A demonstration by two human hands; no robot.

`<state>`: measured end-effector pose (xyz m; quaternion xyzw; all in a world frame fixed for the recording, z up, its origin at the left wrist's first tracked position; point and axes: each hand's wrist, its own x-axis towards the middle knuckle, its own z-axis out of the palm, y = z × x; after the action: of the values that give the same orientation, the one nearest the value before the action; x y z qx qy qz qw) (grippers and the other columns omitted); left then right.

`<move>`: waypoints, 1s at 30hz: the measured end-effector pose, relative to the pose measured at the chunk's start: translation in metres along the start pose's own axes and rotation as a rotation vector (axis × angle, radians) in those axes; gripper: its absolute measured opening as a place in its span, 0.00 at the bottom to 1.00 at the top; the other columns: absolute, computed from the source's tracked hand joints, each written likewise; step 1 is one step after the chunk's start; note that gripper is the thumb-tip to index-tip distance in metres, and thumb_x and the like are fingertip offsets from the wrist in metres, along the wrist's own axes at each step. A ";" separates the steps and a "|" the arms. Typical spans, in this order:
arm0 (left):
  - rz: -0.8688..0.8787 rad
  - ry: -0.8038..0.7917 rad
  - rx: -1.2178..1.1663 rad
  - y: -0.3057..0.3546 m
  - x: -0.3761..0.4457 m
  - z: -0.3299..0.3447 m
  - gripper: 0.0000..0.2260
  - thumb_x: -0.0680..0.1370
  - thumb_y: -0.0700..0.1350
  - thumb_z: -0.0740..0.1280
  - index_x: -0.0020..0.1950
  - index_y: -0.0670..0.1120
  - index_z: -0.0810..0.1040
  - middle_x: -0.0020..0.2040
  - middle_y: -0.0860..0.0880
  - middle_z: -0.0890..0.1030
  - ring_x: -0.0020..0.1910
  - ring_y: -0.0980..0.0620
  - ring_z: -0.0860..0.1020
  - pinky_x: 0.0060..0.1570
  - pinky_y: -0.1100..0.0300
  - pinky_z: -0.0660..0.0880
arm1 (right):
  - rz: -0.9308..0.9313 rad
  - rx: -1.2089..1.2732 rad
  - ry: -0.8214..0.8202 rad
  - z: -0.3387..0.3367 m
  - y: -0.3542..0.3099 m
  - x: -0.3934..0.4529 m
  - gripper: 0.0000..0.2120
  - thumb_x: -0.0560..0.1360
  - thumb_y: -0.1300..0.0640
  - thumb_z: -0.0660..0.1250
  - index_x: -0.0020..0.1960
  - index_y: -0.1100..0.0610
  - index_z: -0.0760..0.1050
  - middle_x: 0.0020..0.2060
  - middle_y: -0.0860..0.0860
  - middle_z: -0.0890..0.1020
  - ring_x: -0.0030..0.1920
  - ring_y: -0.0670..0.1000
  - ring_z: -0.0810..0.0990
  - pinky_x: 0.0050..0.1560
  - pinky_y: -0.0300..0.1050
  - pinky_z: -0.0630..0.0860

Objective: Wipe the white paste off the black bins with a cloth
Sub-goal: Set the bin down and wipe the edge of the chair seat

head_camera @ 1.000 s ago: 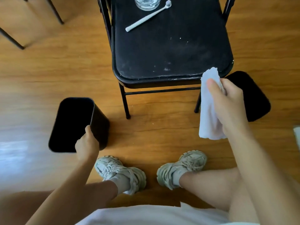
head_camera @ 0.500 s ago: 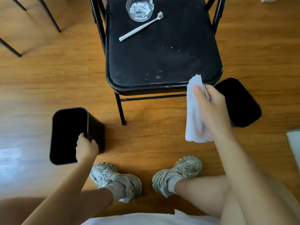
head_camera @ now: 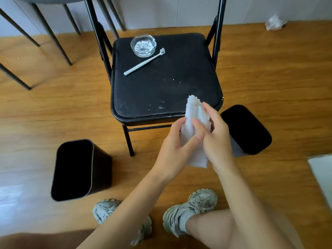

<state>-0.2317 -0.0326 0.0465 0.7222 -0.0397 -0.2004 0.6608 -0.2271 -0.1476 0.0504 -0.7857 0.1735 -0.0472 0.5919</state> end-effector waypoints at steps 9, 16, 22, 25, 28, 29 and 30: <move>0.073 0.132 0.239 0.011 0.017 -0.024 0.13 0.79 0.50 0.67 0.62 0.51 0.72 0.49 0.55 0.82 0.46 0.60 0.81 0.41 0.62 0.78 | 0.020 0.216 -0.095 0.024 -0.012 0.018 0.17 0.80 0.53 0.58 0.69 0.46 0.67 0.60 0.40 0.75 0.59 0.39 0.75 0.53 0.35 0.75; 0.150 0.114 0.943 -0.024 0.046 -0.100 0.26 0.80 0.49 0.65 0.77 0.49 0.64 0.77 0.48 0.64 0.78 0.50 0.57 0.74 0.53 0.57 | -0.042 -0.491 0.167 0.035 0.039 0.057 0.20 0.79 0.49 0.59 0.71 0.48 0.68 0.58 0.51 0.76 0.55 0.51 0.76 0.41 0.37 0.68; 0.040 0.056 1.327 -0.056 0.082 -0.151 0.31 0.81 0.54 0.61 0.81 0.48 0.52 0.80 0.38 0.49 0.79 0.38 0.44 0.76 0.42 0.48 | -0.071 -0.784 0.338 0.022 0.071 0.063 0.15 0.74 0.56 0.65 0.60 0.52 0.77 0.49 0.54 0.79 0.43 0.54 0.77 0.37 0.42 0.66; -0.081 -0.008 1.277 -0.065 0.084 -0.166 0.35 0.81 0.58 0.61 0.81 0.48 0.48 0.80 0.39 0.45 0.79 0.38 0.42 0.76 0.43 0.49 | -0.131 -0.866 0.297 0.029 0.071 0.058 0.13 0.72 0.57 0.67 0.57 0.55 0.79 0.50 0.55 0.80 0.41 0.56 0.78 0.36 0.42 0.68; -0.057 -0.042 1.264 -0.070 0.084 -0.170 0.36 0.79 0.54 0.65 0.81 0.48 0.48 0.80 0.39 0.45 0.78 0.36 0.42 0.76 0.43 0.52 | -0.107 -0.901 0.266 0.036 0.064 0.056 0.15 0.74 0.56 0.65 0.59 0.54 0.78 0.53 0.55 0.79 0.42 0.57 0.79 0.37 0.42 0.68; -0.055 -0.054 1.293 -0.072 0.085 -0.169 0.37 0.79 0.52 0.65 0.81 0.47 0.48 0.80 0.38 0.45 0.78 0.36 0.43 0.76 0.43 0.52 | -0.100 -0.934 0.242 0.042 0.061 0.055 0.15 0.74 0.56 0.65 0.61 0.53 0.77 0.54 0.55 0.78 0.42 0.57 0.78 0.38 0.42 0.67; -0.057 -0.064 1.316 -0.072 0.085 -0.169 0.38 0.78 0.51 0.65 0.81 0.48 0.47 0.80 0.38 0.45 0.78 0.36 0.42 0.76 0.44 0.53 | -0.100 -0.978 0.210 0.049 0.058 0.052 0.16 0.75 0.55 0.64 0.63 0.52 0.76 0.56 0.54 0.77 0.42 0.57 0.78 0.38 0.42 0.65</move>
<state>-0.1107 0.1075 -0.0362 0.9699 -0.1543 -0.1732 0.0742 -0.1768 -0.1338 -0.0255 -0.9694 0.1962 -0.0677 0.1308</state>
